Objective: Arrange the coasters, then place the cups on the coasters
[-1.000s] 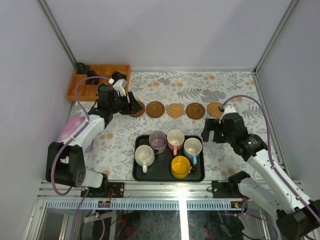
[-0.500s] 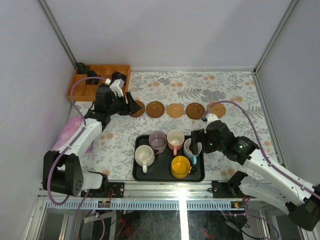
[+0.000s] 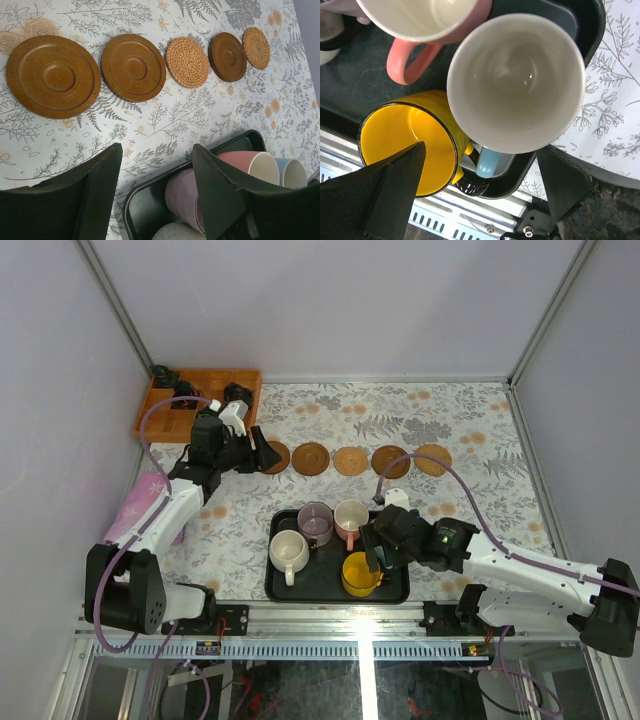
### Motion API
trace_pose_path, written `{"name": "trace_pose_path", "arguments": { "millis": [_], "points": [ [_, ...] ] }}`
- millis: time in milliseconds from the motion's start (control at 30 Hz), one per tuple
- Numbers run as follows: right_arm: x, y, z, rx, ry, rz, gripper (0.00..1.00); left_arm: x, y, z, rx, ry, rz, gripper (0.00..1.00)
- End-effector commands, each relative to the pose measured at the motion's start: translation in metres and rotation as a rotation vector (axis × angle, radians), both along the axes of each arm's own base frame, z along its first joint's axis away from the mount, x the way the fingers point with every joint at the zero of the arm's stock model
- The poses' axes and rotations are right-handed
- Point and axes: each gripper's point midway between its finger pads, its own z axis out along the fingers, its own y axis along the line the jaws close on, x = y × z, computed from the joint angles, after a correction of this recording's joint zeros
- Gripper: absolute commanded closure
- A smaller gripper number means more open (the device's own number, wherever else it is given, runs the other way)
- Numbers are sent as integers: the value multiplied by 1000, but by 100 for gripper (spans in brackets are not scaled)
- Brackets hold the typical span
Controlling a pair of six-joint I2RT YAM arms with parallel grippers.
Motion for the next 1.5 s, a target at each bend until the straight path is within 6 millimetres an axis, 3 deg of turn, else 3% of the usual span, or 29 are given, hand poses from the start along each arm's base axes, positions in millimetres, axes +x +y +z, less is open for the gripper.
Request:
{"name": "trace_pose_path", "arguments": {
  "millis": [0, 300, 467, 733, 933, 1467],
  "points": [
    [7, 0, 10, 8, -51, -114, 0, 4, -6, 10, -5, -51, -33, 42],
    [16, -8, 17, 79, -95, -275, 0, -2, -6, 5, 13, -36, -57, 41],
    [12, -24, 9, 20, -71, -338, 11, 2, -6, 7, 14, -40, -64, 41],
    [1, -36, -2, -26, -15, -380, 17, 3, -6, 5, 22, -35, -72, 41],
    [-4, -40, -8, -50, 13, -394, 32, 0, -6, 6, 21, -36, -71, 41],
    [8, -15, -23, -127, 20, -326, 43, -3, -2, 7, 42, -45, -61, 41]
  ]
}}
